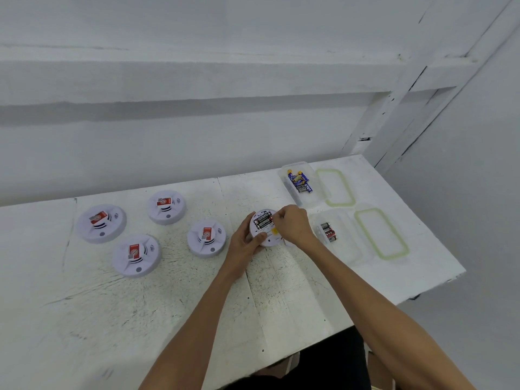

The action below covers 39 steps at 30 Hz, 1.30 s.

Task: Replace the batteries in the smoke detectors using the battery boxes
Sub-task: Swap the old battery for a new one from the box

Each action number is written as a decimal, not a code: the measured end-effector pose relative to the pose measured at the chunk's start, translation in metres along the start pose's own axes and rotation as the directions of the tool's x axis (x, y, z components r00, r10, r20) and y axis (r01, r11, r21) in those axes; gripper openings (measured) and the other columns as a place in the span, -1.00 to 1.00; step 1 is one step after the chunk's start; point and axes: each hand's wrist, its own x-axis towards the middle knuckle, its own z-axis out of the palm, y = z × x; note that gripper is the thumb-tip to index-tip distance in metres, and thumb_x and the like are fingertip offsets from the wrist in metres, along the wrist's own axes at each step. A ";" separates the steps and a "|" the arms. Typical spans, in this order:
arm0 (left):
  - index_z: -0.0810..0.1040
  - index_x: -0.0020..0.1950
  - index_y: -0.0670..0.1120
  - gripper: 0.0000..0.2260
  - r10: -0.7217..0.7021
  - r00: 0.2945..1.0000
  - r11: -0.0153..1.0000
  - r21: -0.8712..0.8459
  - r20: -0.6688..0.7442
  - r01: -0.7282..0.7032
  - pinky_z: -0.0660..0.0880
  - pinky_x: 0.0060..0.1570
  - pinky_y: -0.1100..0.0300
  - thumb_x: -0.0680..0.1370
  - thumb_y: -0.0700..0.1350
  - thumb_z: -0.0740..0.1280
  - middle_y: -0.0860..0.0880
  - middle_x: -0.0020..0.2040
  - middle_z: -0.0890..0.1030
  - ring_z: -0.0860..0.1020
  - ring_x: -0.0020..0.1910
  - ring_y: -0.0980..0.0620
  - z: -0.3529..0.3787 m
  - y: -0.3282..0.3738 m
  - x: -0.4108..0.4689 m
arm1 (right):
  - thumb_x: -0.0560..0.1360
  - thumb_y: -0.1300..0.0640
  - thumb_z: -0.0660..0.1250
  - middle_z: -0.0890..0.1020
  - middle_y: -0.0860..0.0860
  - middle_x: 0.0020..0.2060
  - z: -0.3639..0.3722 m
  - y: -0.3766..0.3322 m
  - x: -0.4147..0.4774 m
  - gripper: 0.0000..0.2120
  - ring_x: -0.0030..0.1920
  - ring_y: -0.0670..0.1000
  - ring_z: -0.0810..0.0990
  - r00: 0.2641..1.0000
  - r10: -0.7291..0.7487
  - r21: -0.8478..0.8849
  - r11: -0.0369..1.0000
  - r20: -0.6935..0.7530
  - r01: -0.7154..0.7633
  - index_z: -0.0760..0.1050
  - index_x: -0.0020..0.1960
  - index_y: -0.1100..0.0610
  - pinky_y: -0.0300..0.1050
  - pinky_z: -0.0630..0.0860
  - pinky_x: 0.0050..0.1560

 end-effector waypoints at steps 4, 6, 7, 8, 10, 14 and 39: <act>0.39 0.50 0.19 -0.51 0.010 1.000 0.999 0.051 -0.006 -0.010 0.66 0.17 0.00 0.65 -0.21 0.39 0.08 0.37 0.61 0.61 0.34 -0.01 0.001 0.001 -0.001 | 0.54 0.13 0.35 0.50 0.11 -0.53 -0.005 0.000 -0.001 -0.61 -0.51 0.00 0.40 1.000 0.018 0.004 1.000 0.004 -0.018 0.43 -0.43 0.22 -0.04 0.53 -0.30; 0.36 0.52 0.16 -0.49 0.015 1.000 0.999 0.051 -0.005 -0.015 0.65 0.18 0.00 0.65 -0.21 0.39 0.02 0.41 0.59 0.61 0.35 -0.03 0.001 0.000 -0.001 | 0.54 0.10 0.39 0.54 0.07 -0.50 -0.005 -0.001 -0.006 -0.66 -0.52 -0.07 0.41 1.000 0.023 0.041 0.999 0.005 -0.023 0.53 -0.39 0.17 -0.16 0.46 -0.36; 0.36 0.52 0.16 -0.49 0.014 1.000 0.999 0.049 -0.007 -0.014 0.65 0.17 0.01 0.65 -0.22 0.39 0.01 0.41 0.59 0.61 0.34 -0.03 0.001 0.000 -0.001 | 0.54 0.09 0.41 0.60 0.07 -0.45 -0.005 -0.001 -0.009 -0.71 -0.48 -0.07 0.47 1.000 0.026 0.073 0.997 0.000 -0.026 0.60 -0.33 0.17 -0.26 0.41 -0.41; 0.37 0.51 0.16 -0.50 0.011 1.000 0.999 0.042 -0.008 -0.011 0.65 0.17 0.02 0.65 -0.22 0.38 0.01 0.40 0.59 0.61 0.34 -0.03 0.002 0.001 -0.002 | 0.54 0.09 0.42 0.66 0.08 -0.37 -0.003 -0.001 -0.012 -0.75 -0.42 -0.06 0.54 0.999 0.030 0.111 0.993 -0.016 -0.028 0.65 -0.26 0.18 -0.31 0.40 -0.41; 0.39 0.50 0.16 -0.52 0.010 1.000 1.000 0.027 -0.003 -0.010 0.65 0.14 0.06 0.66 -0.23 0.37 0.00 0.38 0.61 0.62 0.32 -0.02 0.002 0.003 -0.004 | 0.52 0.08 0.44 0.72 0.09 -0.23 -0.001 0.000 -0.015 -0.80 -0.26 0.01 0.65 0.997 0.045 0.188 0.982 -0.062 -0.033 0.66 -0.20 0.18 -0.27 0.49 -0.32; 0.42 0.54 0.03 -0.56 0.034 0.999 0.999 0.037 0.013 -0.034 0.65 0.19 -0.04 0.68 -0.22 0.34 -0.02 0.37 0.63 0.62 0.33 -0.05 0.001 0.005 -0.003 | 0.51 0.06 0.44 0.70 0.08 -0.13 0.002 -0.007 -0.017 -0.84 -0.08 0.04 0.64 0.993 0.050 0.244 0.970 -0.111 -0.022 0.64 -0.14 0.15 -0.06 0.61 -0.08; 0.39 0.59 0.01 -0.48 -0.060 0.998 0.998 0.023 0.034 0.059 0.65 0.19 -0.05 0.64 -0.19 0.41 -0.01 0.43 0.58 0.59 0.37 -0.05 -0.003 -0.001 -0.001 | 0.50 0.17 0.43 0.67 -0.10 -0.30 -0.060 0.049 -0.024 -0.91 -0.29 -0.24 0.63 0.872 0.109 0.407 0.907 -0.477 0.109 0.60 -0.02 0.16 -0.43 0.50 -0.21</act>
